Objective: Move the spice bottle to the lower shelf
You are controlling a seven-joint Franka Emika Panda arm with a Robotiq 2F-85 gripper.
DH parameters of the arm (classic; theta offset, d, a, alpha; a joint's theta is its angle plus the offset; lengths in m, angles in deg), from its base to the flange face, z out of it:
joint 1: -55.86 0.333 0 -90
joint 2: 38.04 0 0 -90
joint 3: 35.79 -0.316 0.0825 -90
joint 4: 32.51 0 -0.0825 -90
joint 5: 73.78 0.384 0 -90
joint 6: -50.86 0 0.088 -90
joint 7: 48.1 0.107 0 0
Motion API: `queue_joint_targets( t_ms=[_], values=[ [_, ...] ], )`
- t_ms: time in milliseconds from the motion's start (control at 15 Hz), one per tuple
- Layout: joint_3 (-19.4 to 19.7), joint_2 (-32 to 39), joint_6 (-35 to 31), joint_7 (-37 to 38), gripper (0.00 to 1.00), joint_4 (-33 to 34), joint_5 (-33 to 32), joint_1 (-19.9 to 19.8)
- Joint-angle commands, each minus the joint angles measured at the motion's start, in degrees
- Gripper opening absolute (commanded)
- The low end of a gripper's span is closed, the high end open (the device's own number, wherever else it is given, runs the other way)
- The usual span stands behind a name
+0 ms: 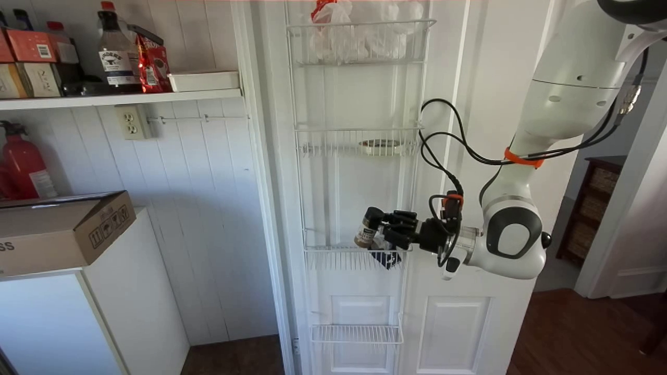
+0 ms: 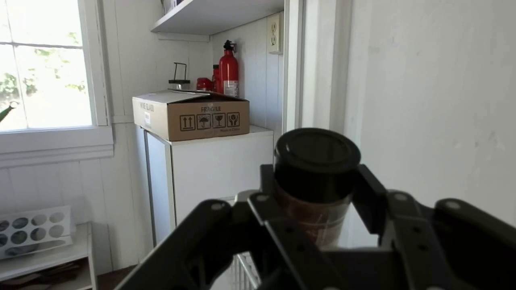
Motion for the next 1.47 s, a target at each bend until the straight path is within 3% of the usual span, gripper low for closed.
queue_joint_targets(
  t_ms=[0, 733, 800, 867, 1133, 1400],
  values=[
    [0.0, 1.5, -2.6, -0.9, 0.25, 2.1, 2.4, 1.4],
    [-0.4, 2.3, -12.2, 0.6, 0.25, 4.0, 3.6, 2.9],
    [-0.5, 2.3, -12.7, 0.7, 0.74, 4.1, 3.9, 2.9],
    [-0.6, 2.2, -13.0, 1.1, 0.76, 4.1, 4.0, 2.8],
    [-0.9, 1.1, -12.0, 3.1, 1.0, 3.7, 3.6, 1.9],
    [-1.1, -0.9, -10.1, 7.3, 1.0, 2.2, 1.5, 1.0]
  ],
)
